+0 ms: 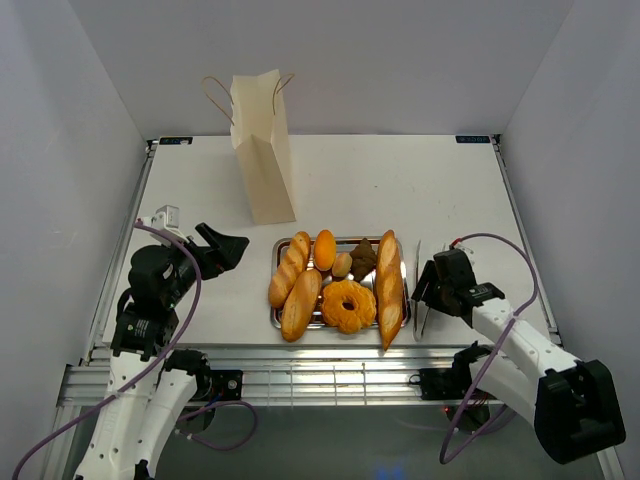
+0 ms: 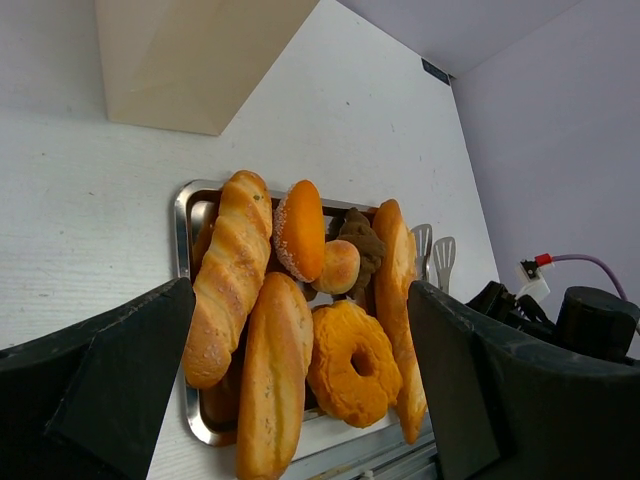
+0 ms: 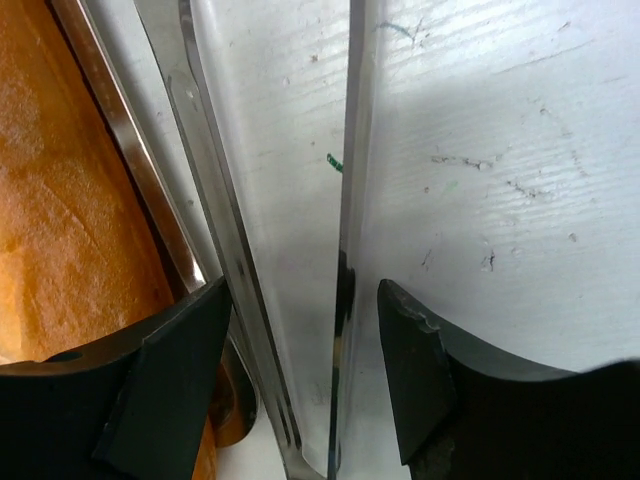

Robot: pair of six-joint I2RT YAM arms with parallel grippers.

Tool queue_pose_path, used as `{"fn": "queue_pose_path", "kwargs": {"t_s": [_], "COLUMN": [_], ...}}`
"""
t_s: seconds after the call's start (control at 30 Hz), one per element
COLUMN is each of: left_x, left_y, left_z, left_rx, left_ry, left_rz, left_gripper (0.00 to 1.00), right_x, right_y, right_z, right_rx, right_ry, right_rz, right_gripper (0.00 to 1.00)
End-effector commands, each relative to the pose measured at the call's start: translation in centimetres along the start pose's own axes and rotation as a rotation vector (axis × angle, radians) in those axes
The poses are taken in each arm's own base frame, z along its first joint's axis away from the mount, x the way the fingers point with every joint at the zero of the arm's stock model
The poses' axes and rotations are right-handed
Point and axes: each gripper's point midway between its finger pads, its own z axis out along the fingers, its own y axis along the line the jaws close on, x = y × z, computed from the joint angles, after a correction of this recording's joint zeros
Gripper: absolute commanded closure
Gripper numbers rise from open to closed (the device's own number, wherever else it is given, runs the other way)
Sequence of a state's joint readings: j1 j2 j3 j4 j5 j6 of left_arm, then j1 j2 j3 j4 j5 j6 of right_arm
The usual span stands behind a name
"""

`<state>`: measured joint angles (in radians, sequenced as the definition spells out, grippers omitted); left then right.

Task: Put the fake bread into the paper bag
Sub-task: Pick up the clamp at the center of the board.

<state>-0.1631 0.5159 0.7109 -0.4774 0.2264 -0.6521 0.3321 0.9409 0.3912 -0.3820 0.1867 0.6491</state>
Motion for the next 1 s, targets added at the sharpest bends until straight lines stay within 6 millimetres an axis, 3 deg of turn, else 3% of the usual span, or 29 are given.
{"fn": "queue_pose_path", "kwargs": {"t_s": [0.0, 0.2, 0.37, 0.47, 0.57, 0.6, 0.77, 0.87, 0.97], "left_x": [0.1, 0.1, 0.2, 0.3, 0.4, 0.5, 0.9, 1.0, 0.9], "left_y": [-0.2, -0.4, -0.4, -0.5, -0.6, -0.6, -0.7, -0.9, -1.2], "left_z": [0.3, 0.4, 0.4, 0.2, 0.0, -0.1, -0.3, -0.3, -0.5], "left_rx": [0.02, 0.026, 0.033, 0.039, 0.046, 0.045, 0.057, 0.068, 0.083], "left_ry": [0.004, 0.007, 0.012, 0.015, 0.014, 0.015, 0.021, 0.03, 0.027], "left_rz": [0.001, 0.001, -0.001, 0.0, 0.001, 0.001, -0.008, -0.015, -0.012], "left_gripper": [0.02, 0.02, 0.02, 0.02, 0.02, 0.02, 0.02, 0.02, 0.03], "right_x": [-0.9, -3.4, -6.9, -7.8, -7.9, -7.3, -6.1, -4.9, -3.7], "right_y": [-1.0, -0.5, 0.4, 0.4, 0.8, 0.6, 0.6, 0.7, 0.4], "right_z": [0.8, 1.7, 3.1, 3.8, 3.7, 3.7, 3.6, 4.1, 4.8], "right_rx": [0.09, 0.147, 0.206, 0.235, 0.227, 0.233, 0.232, 0.264, 0.312], "right_ry": [-0.028, -0.066, -0.13, -0.159, -0.187, -0.193, -0.197, -0.148, -0.087], "right_rz": [-0.002, -0.035, -0.072, -0.086, -0.083, -0.097, -0.065, -0.077, -0.056], "right_gripper": [0.39, 0.57, 0.57, 0.56, 0.42, 0.32, 0.27, 0.06, 0.1]}}
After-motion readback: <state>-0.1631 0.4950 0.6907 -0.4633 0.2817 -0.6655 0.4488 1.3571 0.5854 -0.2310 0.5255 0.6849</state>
